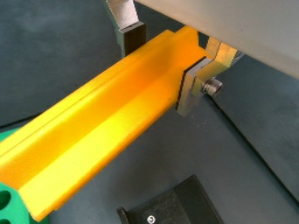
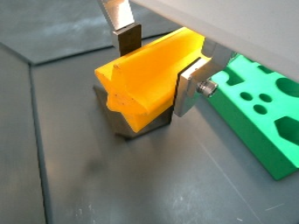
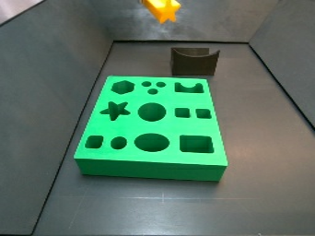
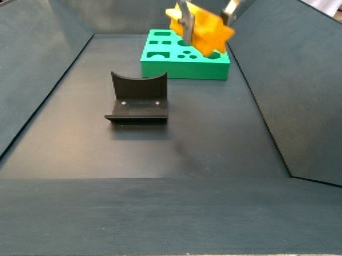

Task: Pick up the star object. Move up. Place the star object on the fixture. Regrasp the star object. Move to above the board. Insert the star object.
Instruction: Place the star object on the fixture.

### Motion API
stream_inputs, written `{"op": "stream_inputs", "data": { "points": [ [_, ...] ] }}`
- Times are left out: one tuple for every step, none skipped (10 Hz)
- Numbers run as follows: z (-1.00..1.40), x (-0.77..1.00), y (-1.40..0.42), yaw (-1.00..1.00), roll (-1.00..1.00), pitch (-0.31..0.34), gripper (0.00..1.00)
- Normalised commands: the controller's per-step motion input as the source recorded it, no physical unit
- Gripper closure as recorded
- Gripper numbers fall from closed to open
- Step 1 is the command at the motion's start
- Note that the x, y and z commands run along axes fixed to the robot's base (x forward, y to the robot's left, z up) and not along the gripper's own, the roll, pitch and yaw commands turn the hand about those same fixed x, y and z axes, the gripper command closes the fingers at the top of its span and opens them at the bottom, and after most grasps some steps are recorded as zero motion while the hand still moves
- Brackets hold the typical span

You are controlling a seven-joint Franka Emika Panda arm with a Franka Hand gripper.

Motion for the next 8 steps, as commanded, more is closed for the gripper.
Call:
{"op": "stream_inputs", "data": {
  "points": [
    [0.05, 1.0, -0.36, -1.0, -0.16, 0.118, 1.0],
    [0.04, 1.0, -0.28, -1.0, -0.19, 0.159, 1.0],
    [0.06, 1.0, -0.23, -0.77, -0.18, 0.168, 1.0],
    [0.05, 1.0, -0.21, -0.61, -0.16, 0.144, 1.0],
    [0.03, 1.0, -0.15, -0.35, -0.13, 0.1, 1.0],
    [0.03, 1.0, -0.12, -0.21, -0.1, 0.086, 1.0],
    [0.03, 1.0, -0.1, -0.14, -0.08, 0.086, 1.0],
    [0.02, 1.0, -0.07, -0.1, -0.06, 0.096, 1.0]
  ]
}}
